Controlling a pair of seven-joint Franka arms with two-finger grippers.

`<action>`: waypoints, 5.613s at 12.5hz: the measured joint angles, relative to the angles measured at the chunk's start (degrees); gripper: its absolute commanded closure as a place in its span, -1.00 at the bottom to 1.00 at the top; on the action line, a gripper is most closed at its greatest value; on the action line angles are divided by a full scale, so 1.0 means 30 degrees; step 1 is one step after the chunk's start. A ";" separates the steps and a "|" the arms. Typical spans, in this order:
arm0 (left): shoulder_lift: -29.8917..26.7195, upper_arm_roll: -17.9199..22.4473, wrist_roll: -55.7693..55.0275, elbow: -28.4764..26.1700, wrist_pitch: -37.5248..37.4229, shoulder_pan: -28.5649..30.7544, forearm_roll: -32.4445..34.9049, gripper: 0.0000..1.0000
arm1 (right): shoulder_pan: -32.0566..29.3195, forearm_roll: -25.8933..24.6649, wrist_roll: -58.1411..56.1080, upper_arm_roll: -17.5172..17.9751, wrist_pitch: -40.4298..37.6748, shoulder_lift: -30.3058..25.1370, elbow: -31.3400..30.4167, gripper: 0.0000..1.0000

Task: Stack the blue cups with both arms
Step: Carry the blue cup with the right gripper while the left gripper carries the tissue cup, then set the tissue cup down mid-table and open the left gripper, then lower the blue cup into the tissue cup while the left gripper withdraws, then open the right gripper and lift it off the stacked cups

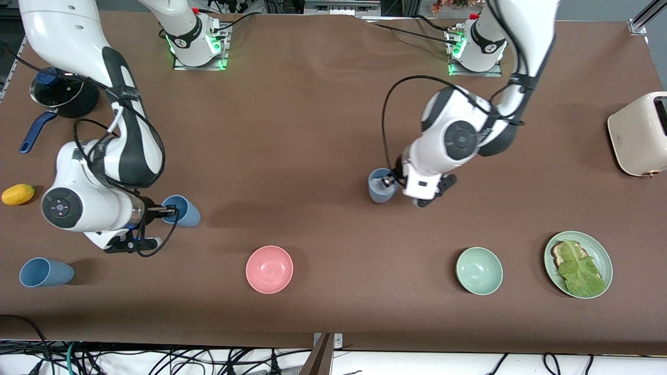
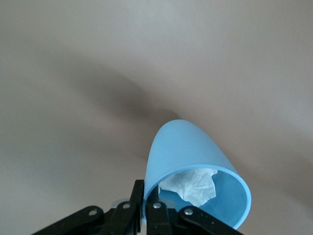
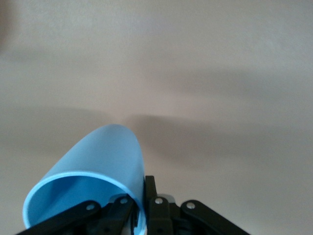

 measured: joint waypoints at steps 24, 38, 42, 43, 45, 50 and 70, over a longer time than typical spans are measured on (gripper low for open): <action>0.2320 0.2512 0.7422 0.6137 -0.6461 0.5103 0.3705 -1.00 | 0.8418 0.1719 1.7974 0.1265 0.0187 0.0316 0.3935 1.00; 0.0209 0.2486 1.9081 0.6720 -0.8863 1.0138 0.4956 -1.00 | 1.2418 0.1747 2.4759 0.1194 0.5230 0.3333 0.5872 1.00; -0.1246 0.2494 2.1108 0.6735 -1.0423 1.0408 0.4965 -1.00 | 1.2468 0.1746 2.4758 0.1192 0.5337 0.3648 0.5879 1.00; -0.1541 0.2493 2.1351 0.6735 -1.0599 1.0475 0.4965 -1.00 | 1.2489 0.1746 2.4758 0.1192 0.5452 0.3788 0.5879 1.00; -0.1881 0.2433 2.1445 0.6733 -1.0925 1.0488 0.4965 -1.00 | 1.2574 0.1746 2.4758 0.1193 0.5576 0.4005 0.5880 1.00; -0.2413 0.1901 2.1445 0.6739 -1.1428 1.0281 0.4965 -1.00 | 1.2763 0.1746 2.4758 0.1192 0.5642 0.4135 0.5884 1.00; -0.8814 0.2838 2.1470 0.1433 -0.9268 0.7405 0.4431 -1.00 | 1.2408 0.1251 2.2323 0.0338 0.3020 0.3776 0.6633 -0.37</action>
